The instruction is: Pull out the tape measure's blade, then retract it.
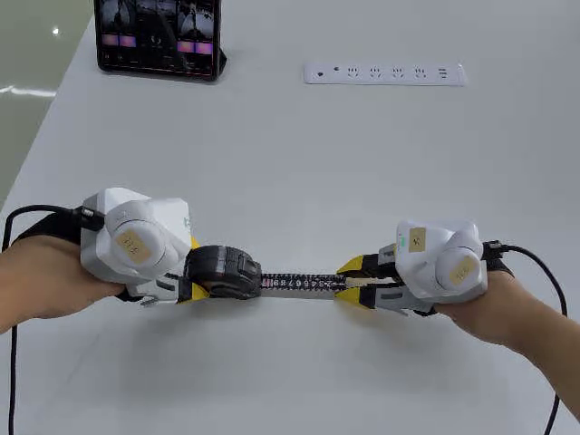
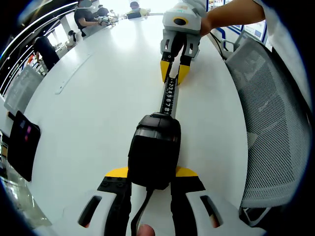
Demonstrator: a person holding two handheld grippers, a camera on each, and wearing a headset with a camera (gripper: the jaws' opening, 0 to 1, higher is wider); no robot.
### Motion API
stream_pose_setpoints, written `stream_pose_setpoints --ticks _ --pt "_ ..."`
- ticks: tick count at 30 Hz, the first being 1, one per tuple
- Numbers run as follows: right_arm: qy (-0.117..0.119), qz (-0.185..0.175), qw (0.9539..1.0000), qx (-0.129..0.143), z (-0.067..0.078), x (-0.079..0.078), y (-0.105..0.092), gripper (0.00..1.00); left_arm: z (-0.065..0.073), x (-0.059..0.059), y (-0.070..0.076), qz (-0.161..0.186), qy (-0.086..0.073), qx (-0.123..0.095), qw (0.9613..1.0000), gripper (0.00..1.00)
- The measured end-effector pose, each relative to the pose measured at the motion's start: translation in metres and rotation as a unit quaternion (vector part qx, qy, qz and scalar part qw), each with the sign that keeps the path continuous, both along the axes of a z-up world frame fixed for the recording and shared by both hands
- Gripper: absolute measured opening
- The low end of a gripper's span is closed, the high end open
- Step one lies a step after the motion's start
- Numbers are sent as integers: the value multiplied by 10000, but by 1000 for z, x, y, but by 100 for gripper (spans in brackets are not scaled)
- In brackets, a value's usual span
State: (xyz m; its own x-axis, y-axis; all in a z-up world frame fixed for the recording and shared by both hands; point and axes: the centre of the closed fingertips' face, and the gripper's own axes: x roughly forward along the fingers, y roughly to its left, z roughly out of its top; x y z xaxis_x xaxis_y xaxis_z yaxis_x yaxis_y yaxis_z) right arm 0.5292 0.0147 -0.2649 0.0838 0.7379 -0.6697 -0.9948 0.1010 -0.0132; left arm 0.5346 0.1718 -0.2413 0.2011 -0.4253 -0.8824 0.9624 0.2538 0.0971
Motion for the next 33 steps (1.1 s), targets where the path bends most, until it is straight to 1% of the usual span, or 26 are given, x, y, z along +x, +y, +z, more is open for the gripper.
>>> stream_pose_setpoints --ticks 12,33 --pt "7 -45 10000 -60 -1 0 -10 10 0 0 0 1 -3 11 10000 25" --pt "6 -149 9997 -188 -1 1 -33 10 0 -1 -1 9 -19 15 10000 25"
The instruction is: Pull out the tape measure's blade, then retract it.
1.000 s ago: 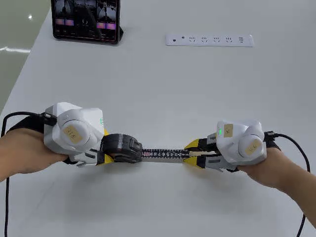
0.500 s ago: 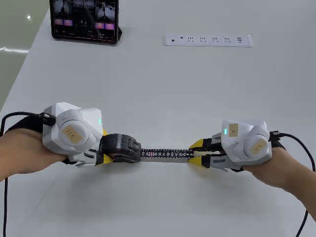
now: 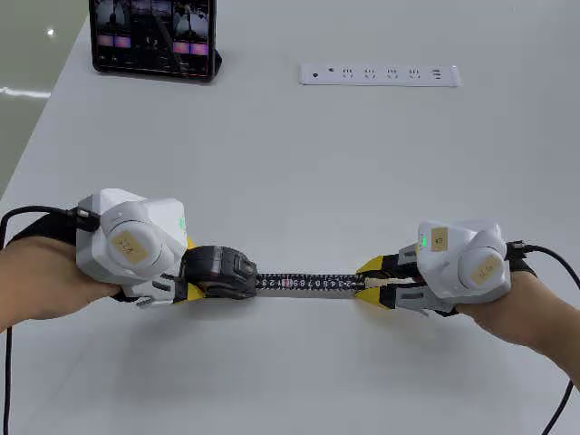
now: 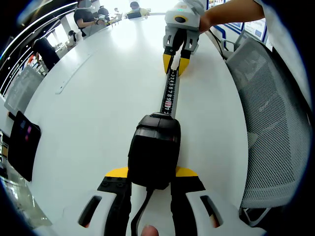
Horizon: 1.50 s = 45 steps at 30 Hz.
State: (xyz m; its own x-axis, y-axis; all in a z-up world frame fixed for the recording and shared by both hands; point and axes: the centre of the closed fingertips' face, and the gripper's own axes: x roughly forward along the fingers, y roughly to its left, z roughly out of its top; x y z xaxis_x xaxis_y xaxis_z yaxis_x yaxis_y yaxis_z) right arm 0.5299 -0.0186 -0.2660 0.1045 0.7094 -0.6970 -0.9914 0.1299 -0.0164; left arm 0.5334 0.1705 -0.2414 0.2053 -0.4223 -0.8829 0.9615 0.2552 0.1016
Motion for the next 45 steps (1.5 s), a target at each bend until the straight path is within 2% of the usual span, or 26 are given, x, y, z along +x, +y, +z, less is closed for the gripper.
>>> stream_pose_setpoints --ticks 45 --pt "-6 -362 9991 -199 -1 2 -45 9 0 1 0 6 3 13 10000 25"
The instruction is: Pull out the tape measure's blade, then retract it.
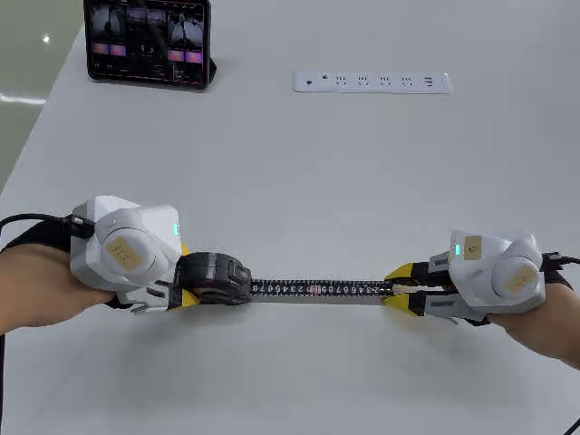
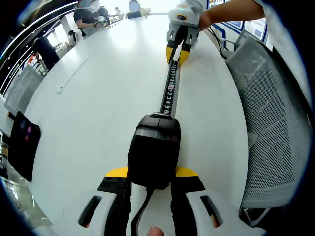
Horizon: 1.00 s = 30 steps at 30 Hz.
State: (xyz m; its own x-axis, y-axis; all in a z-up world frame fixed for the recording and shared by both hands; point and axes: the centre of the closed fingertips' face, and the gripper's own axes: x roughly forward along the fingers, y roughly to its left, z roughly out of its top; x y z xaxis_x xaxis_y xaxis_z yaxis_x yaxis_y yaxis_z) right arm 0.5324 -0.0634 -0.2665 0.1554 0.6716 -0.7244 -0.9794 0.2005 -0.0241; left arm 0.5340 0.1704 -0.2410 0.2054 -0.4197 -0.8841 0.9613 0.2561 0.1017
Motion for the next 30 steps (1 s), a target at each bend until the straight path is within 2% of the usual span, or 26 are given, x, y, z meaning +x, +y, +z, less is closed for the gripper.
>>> stream_pose_setpoints --ticks 30 --pt "-10 -88 9997 -239 1 -2 -32 9 1 -1 -1 -6 -5 1 10000 25"
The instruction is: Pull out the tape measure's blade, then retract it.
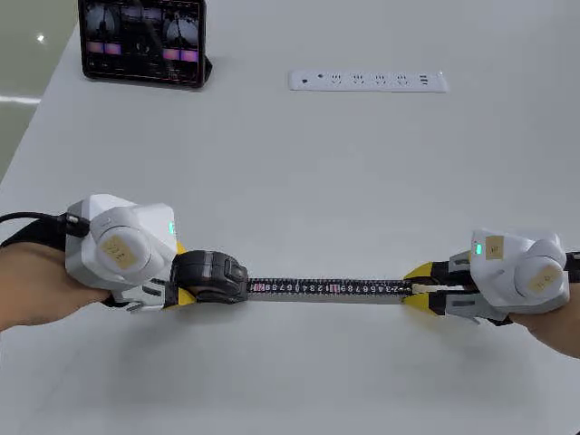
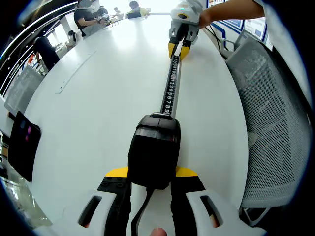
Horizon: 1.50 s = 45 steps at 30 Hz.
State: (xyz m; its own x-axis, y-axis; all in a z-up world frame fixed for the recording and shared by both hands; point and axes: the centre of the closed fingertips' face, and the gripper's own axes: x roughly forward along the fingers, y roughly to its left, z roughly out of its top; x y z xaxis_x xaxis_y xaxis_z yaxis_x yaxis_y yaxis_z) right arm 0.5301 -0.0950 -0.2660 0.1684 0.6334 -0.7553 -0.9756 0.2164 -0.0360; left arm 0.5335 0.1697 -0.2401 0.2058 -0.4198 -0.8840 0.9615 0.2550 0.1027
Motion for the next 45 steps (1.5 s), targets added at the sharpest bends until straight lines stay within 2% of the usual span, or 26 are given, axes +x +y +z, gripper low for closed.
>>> stream_pose_setpoints --ticks 17,25,34,45 --pt "-1 9 9999 -168 4 -2 -14 9 0 0 1 -2 -13 2 10000 25" --pt "46 -25 9999 -145 4 -2 -14 9 0 0 1 -9 -29 19 10000 25" --pt "196 -73 9997 -138 2 0 -13 10 0 -1 -1 -51 -146 65 9999 26" --pt "232 6 9994 -250 3 -2 -12 10 -1 1 1 -45 -204 68 9998 26"
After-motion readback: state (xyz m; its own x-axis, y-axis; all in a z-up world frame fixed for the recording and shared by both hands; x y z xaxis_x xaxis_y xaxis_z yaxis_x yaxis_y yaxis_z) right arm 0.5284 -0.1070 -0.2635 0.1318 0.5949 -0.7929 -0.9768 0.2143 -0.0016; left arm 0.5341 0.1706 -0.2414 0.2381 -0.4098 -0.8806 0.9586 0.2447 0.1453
